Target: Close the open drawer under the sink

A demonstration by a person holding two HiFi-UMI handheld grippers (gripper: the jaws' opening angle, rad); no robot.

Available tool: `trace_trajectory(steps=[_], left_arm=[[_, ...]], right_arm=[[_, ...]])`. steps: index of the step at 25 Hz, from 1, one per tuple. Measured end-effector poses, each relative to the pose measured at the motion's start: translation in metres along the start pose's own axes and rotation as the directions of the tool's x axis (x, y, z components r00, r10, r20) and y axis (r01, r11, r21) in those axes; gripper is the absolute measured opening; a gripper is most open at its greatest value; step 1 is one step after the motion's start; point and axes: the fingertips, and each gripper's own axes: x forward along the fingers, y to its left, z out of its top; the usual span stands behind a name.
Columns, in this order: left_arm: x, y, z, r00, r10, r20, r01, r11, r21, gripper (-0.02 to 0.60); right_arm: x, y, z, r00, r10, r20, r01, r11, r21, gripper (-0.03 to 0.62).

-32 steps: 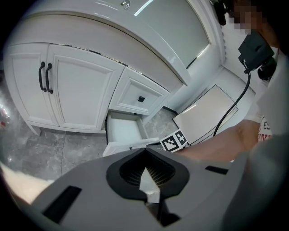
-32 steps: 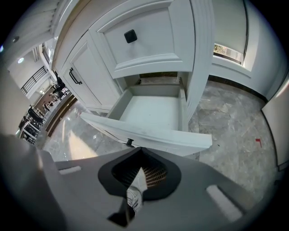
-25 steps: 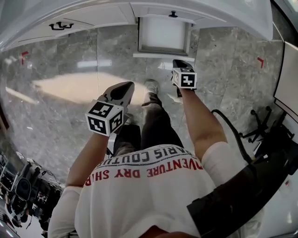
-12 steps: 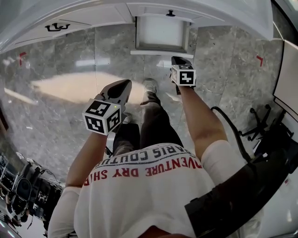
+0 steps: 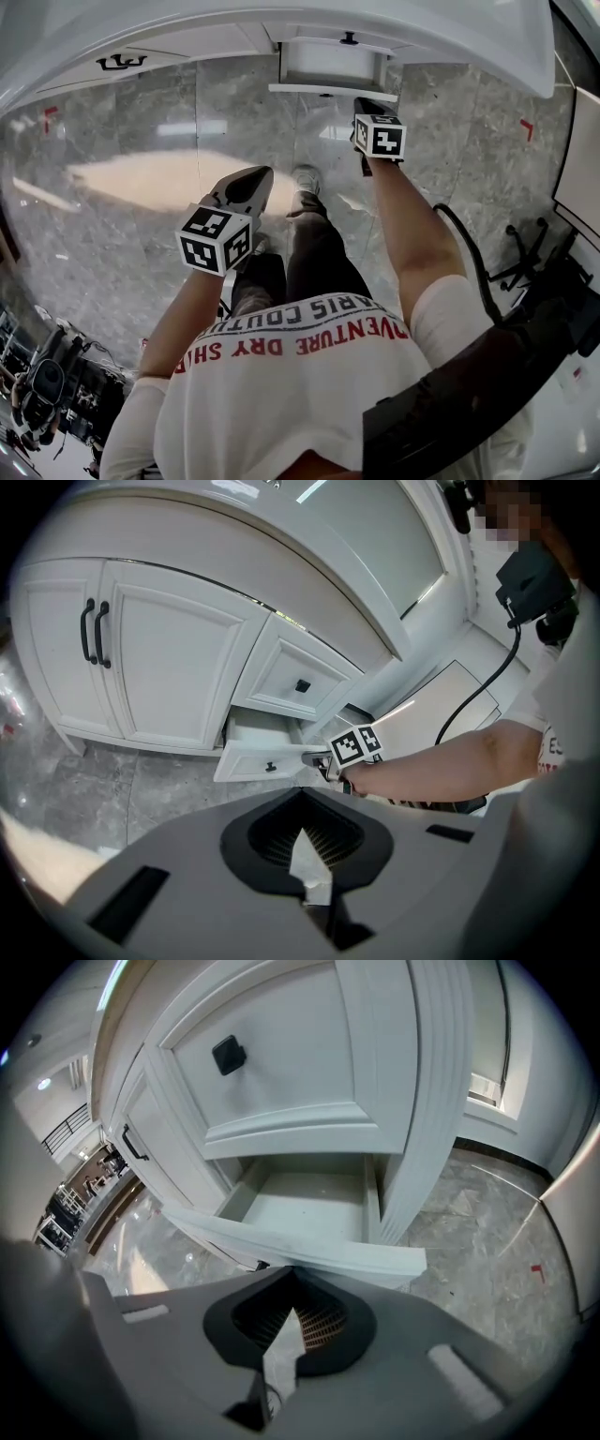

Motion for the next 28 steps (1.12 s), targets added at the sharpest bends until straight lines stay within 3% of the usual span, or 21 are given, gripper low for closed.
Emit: trace_trajectory(steps=[17,28], left_arm=[[0.006,0.011,-0.002,1.000,0.029,-0.003,-0.029,0.999,-0.026,0.002],[0.003,0.014,-0.009,0.999,0.051,-0.005,-0.051,0.998,-0.027,0.002]], right_arm=[[0.032,-0.027,0.084,0.997,-0.028,0.078,0.024,0.999,0.045,0.000],[0.037,-0.033,0.098,0.995,-0.022,0.094,0.022,1.000,-0.004,0.000]])
